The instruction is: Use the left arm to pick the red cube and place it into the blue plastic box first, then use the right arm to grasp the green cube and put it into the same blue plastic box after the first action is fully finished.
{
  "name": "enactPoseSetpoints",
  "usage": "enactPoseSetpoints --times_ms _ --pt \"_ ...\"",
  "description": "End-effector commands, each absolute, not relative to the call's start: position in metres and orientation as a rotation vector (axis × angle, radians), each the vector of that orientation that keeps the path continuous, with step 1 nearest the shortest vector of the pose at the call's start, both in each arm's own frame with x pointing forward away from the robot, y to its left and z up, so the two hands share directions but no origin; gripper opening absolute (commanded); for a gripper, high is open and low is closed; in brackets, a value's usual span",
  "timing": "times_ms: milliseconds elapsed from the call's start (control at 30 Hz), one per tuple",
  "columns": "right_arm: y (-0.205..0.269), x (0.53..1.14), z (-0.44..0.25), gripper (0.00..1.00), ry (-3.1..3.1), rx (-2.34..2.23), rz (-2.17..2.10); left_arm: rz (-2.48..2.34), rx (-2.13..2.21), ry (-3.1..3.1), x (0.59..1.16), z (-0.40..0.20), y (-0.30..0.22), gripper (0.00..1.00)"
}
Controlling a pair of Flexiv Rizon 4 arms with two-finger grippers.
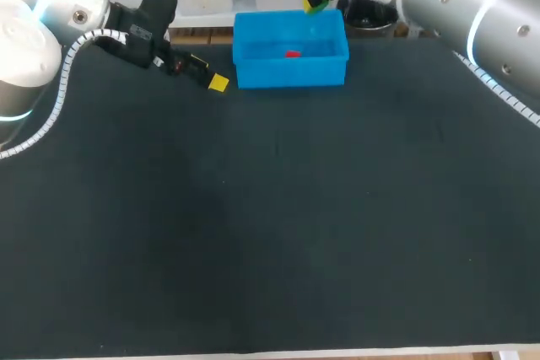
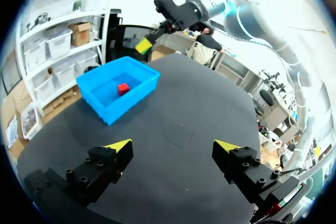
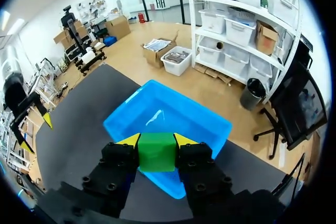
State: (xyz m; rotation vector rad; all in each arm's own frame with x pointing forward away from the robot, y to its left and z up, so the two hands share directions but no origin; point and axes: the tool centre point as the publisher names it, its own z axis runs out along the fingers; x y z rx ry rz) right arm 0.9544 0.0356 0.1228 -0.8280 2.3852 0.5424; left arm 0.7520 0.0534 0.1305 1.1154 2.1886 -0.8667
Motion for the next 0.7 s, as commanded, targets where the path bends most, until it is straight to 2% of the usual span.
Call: enactPoseSetpoints --times_ms 33,533,567,600,700 --pt "0.048 0.986 0.106 0.00 2.401 -0.963 0.856 -0.869 1.116 2.182 0.752 0.129 0.054 1.00" --pt "0.040 0.997 0.066 0.00 2.469 -0.904 0.849 -0.869 1.116 2.182 0.752 0.129 0.054 1.00" --pt "0.039 0.997 0.065 0.27 2.483 -0.890 0.839 -0.869 1.116 2.182 0.752 0.129 0.054 1.00" --pt "0.038 0.998 0.065 1.00 2.488 -0.885 0.829 -0.869 1.116 2.182 0.752 0.129 0.054 1.00" --pt "0.033 0.996 0.067 1.00 2.502 -0.865 0.810 -0.869 1.116 2.182 0.752 0.129 0.054 1.00"
